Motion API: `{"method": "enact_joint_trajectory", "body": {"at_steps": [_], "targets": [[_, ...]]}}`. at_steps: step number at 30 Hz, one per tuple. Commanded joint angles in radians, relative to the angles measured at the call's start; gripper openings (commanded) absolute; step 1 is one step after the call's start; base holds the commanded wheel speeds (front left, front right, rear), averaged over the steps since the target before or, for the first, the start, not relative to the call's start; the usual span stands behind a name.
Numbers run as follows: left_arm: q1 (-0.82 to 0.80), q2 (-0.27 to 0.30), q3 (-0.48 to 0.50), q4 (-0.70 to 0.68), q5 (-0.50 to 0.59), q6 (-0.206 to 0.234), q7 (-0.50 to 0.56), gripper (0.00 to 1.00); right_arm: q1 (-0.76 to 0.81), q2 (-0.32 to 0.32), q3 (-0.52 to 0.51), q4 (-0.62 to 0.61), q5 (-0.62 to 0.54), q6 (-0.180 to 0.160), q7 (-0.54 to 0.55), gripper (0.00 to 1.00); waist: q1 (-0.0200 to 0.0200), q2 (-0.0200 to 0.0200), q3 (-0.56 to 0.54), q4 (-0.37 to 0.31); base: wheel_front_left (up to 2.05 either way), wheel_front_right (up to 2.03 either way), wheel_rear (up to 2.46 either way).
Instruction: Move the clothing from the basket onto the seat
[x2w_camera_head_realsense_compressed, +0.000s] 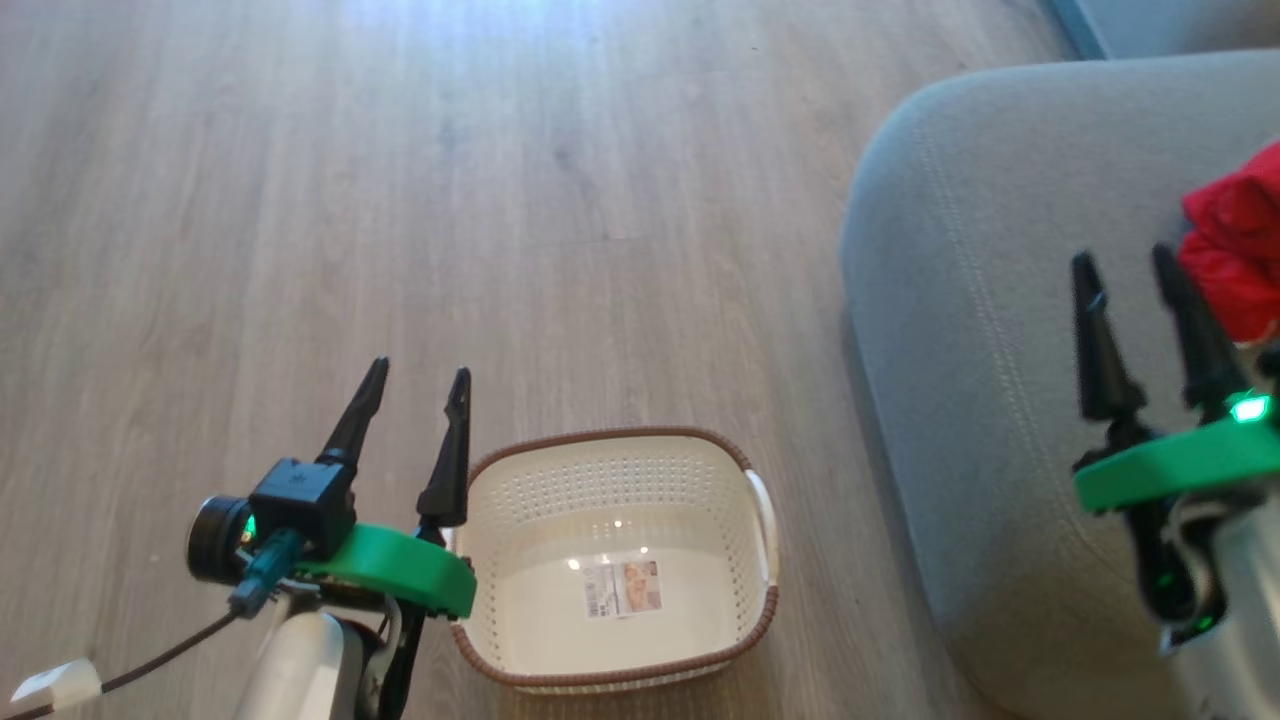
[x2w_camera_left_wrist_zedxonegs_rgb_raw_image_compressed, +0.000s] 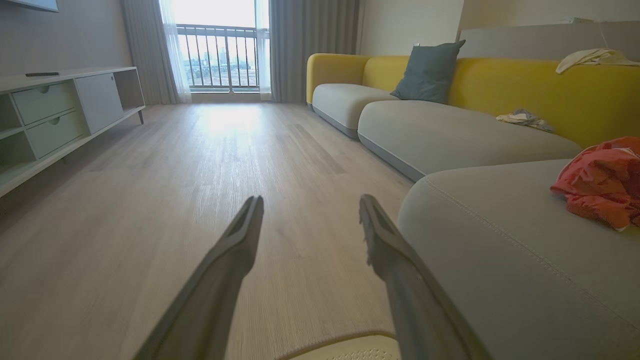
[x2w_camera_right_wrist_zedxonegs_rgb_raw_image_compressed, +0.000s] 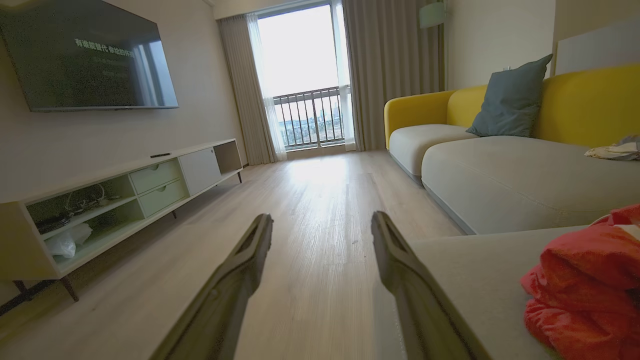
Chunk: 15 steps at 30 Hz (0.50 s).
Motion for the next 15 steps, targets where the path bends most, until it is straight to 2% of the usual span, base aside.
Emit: {"method": "enact_joint_trajectory", "body": {"at_steps": [1, 7, 15], "targets": [[-0.021, -0.002, 0.047, -0.039, -0.005, 0.013, -0.01, 1.0, 0.013, 0.013, 0.008, -0.053, -0.006, 0.0, -0.009, 1.0, 0.0001, 0.0, -0.004, 0.027, 0.0, 0.0, 0.0], [0.013, -0.003, 0.065, -0.018, -0.021, 0.022, -0.01, 1.0, 0.106, 0.083, 0.028, -0.044, -0.04, 0.0, -0.009, 1.0, 0.0001, 0.0, -0.019, 0.071, 0.0, 0.0, 0.0], [0.056, -0.003, 0.042, 0.015, -0.018, 0.045, -0.01, 1.0, 0.192, 0.152, 0.039, -0.013, -0.108, 0.0, -0.009, 1.0, 0.0001, 0.0, -0.029, 0.108, 0.0, 0.0, 0.0]]}}
